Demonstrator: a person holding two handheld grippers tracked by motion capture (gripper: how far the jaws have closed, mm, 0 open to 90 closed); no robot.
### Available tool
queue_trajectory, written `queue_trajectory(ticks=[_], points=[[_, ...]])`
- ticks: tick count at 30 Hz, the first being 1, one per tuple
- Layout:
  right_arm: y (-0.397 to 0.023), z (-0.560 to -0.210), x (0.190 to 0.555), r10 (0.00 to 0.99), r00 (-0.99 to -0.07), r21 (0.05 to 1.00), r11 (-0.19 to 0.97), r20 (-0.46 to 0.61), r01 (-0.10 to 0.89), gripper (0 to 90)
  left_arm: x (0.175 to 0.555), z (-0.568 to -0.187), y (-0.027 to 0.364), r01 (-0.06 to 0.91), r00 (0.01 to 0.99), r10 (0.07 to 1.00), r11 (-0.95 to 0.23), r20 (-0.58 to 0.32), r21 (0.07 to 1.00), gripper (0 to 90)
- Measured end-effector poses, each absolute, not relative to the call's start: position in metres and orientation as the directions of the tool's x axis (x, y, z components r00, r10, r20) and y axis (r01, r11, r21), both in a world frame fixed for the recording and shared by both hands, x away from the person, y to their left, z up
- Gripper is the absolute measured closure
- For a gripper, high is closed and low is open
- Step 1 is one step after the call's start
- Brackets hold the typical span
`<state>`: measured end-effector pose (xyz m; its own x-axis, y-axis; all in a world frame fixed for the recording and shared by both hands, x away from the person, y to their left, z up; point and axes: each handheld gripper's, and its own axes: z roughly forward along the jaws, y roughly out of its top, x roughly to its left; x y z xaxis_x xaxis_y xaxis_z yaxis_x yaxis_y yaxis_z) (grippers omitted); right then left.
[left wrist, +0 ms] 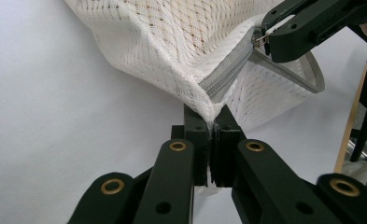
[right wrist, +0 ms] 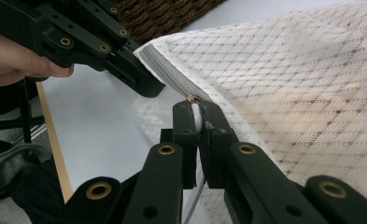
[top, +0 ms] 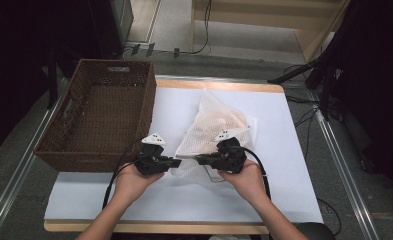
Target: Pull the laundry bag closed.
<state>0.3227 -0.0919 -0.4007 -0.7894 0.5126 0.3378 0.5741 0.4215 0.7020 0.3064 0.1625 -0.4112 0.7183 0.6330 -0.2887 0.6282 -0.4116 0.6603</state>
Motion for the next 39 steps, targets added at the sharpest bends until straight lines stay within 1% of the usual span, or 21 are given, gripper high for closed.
queue_trajectory(ticks=[15,19,24,29,39], points=[[-0.091,-0.402,0.323,0.513,-0.789,0.695,0.43,0.337,0.577,87.0,0.305,-0.412,0.162,0.623,0.721,0.635,-0.42,-0.277,0.66,87.4],[-0.091,-0.402,0.323,0.51,-0.791,0.696,0.429,0.338,0.575,87.0,0.305,-0.411,0.162,0.612,0.722,0.642,-0.418,-0.259,0.672,87.0],[-0.091,-0.395,0.32,0.509,-0.801,0.723,0.418,0.315,0.55,87.2,0.304,-0.407,0.165,0.611,0.714,0.648,-0.389,-0.266,0.689,87.6],[-0.094,-0.393,0.319,0.505,-0.803,0.722,0.42,0.317,0.549,87.4,0.302,-0.405,0.163,0.609,0.716,0.648,-0.398,-0.259,0.686,88.1],[-0.117,-0.391,0.316,0.529,-0.785,0.716,0.407,0.322,0.568,87.5,0.303,-0.403,0.17,0.623,0.697,0.664,-0.373,-0.271,0.688,88.2]])
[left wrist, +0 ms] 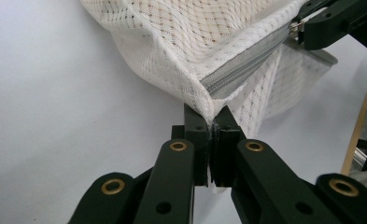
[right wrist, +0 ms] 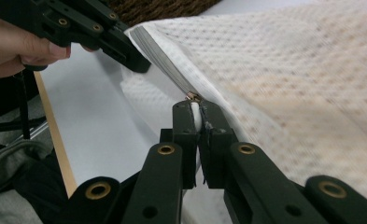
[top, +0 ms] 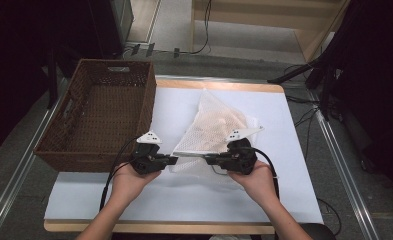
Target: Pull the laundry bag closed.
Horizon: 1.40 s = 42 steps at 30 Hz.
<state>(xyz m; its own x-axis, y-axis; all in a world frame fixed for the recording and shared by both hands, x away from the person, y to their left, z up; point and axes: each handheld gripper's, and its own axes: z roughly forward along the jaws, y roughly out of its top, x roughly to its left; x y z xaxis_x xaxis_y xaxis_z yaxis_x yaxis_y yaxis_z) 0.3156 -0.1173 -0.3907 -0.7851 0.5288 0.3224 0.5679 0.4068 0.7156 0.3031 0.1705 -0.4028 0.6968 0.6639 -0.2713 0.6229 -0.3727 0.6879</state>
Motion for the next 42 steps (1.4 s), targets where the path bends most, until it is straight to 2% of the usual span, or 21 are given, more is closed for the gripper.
queue_trajectory(ticks=[19,30,35,42], points=[[-0.132,-0.392,0.312,0.537,-0.769,0.7,0.396,0.348,0.594,87.5,0.301,-0.404,0.168,0.63,0.699,0.651,-0.365,-0.296,0.686,88.4],[-0.163,-0.393,0.306,0.568,-0.742,0.696,0.369,0.356,0.616,87.5,0.301,-0.403,0.168,0.632,0.699,0.651,-0.37,-0.295,0.681,88.4],[-0.164,-0.397,0.309,0.564,-0.738,0.688,0.366,0.372,0.627,87.4,0.301,-0.404,0.169,0.635,0.701,0.645,-0.372,-0.304,0.677,88.3],[-0.165,-0.4,0.311,0.563,-0.733,0.68,0.365,0.382,0.636,87.3,0.3,-0.402,0.165,0.623,0.714,0.642,-0.4,-0.279,0.672,88.3]])
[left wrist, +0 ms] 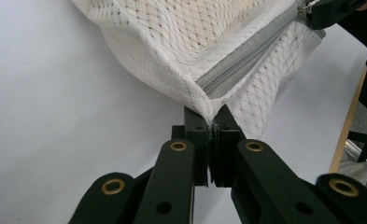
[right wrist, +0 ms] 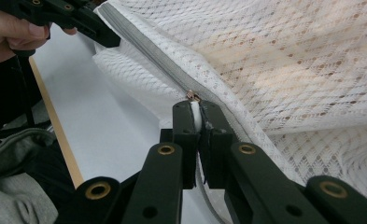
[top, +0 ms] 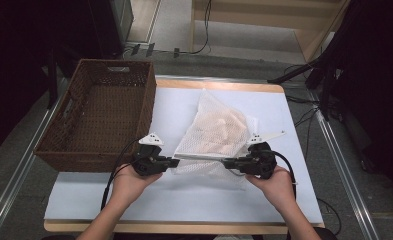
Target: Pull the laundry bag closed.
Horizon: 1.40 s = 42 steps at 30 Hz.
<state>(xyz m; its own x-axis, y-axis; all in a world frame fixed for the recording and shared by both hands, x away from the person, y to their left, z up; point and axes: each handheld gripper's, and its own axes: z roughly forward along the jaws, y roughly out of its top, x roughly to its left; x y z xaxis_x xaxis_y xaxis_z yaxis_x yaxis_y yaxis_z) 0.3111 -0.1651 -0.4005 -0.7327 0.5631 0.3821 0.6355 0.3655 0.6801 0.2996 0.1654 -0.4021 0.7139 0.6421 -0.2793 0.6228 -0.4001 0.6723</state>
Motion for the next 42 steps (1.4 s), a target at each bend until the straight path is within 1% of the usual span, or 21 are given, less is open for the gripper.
queue_trajectory(ticks=[7,12,18,22,24,28,30,36,42], points=[[-0.171,-0.401,0.313,0.555,-0.726,0.678,0.349,0.407,0.647,87.4,0.295,-0.403,0.164,0.636,0.714,0.628,-0.398,-0.309,0.66,88.3],[-0.171,-0.401,0.314,0.556,-0.725,0.672,0.356,0.406,0.65,87.4,0.288,-0.406,0.162,0.625,0.728,0.62,-0.428,-0.292,0.653,88.3],[-0.173,-0.398,0.31,0.552,-0.729,0.675,0.357,0.405,0.645,87.4,0.289,-0.406,0.163,0.625,0.727,0.617,-0.411,-0.301,0.664,88.4],[-0.179,-0.393,0.307,0.575,-0.715,0.677,0.342,0.398,0.652,87.5,0.29,-0.405,0.169,0.63,0.714,0.637,-0.4,-0.293,0.666,88.6],[-0.182,-0.393,0.307,0.577,-0.71,0.676,0.336,0.404,0.656,87.5,0.291,-0.404,0.175,0.644,0.698,0.647,-0.38,-0.307,0.664,88.6],[-0.195,-0.396,0.305,0.598,-0.69,0.669,0.319,0.407,0.671,87.5,0.292,-0.405,0.175,0.642,0.702,0.646,-0.391,-0.3,0.66,88.4],[-0.196,-0.398,0.306,0.603,-0.687,0.665,0.321,0.405,0.674,87.4,0.292,-0.405,0.174,0.636,0.705,0.648,-0.401,-0.287,0.659,88.5],[-0.199,-0.4,0.307,0.606,-0.685,0.664,0.319,0.405,0.676,87.4,0.295,-0.405,0.178,0.648,0.691,0.658,-0.379,-0.299,0.661,88.4],[-0.201,-0.399,0.307,0.606,-0.686,0.664,0.323,0.402,0.675,87.5,0.294,-0.405,0.178,0.646,0.692,0.66,-0.387,-0.292,0.658,88.5]])
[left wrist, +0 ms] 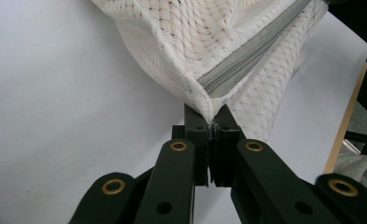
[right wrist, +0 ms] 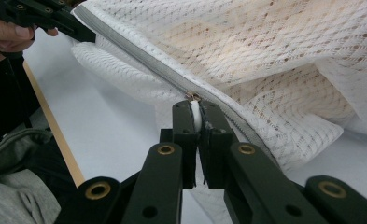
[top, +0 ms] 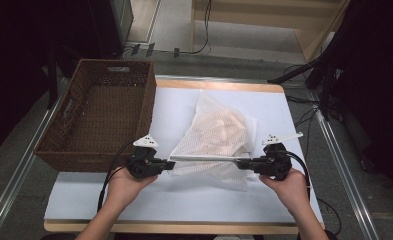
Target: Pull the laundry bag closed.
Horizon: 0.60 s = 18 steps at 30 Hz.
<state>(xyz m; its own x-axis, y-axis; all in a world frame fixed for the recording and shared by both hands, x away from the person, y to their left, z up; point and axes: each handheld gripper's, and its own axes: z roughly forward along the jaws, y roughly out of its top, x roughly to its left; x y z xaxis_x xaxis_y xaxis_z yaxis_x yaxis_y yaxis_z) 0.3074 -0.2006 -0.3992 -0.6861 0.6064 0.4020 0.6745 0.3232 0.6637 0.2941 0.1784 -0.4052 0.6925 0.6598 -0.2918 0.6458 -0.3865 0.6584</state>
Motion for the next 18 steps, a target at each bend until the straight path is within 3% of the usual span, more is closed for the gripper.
queue_trajectory(ticks=[18], points=[[-0.22,-0.401,0.307,0.636,-0.66,0.655,0.305,0.4,0.691,87.5,0.297,-0.406,0.185,0.667,0.671,0.675,-0.37,-0.306,0.646,88.6]])
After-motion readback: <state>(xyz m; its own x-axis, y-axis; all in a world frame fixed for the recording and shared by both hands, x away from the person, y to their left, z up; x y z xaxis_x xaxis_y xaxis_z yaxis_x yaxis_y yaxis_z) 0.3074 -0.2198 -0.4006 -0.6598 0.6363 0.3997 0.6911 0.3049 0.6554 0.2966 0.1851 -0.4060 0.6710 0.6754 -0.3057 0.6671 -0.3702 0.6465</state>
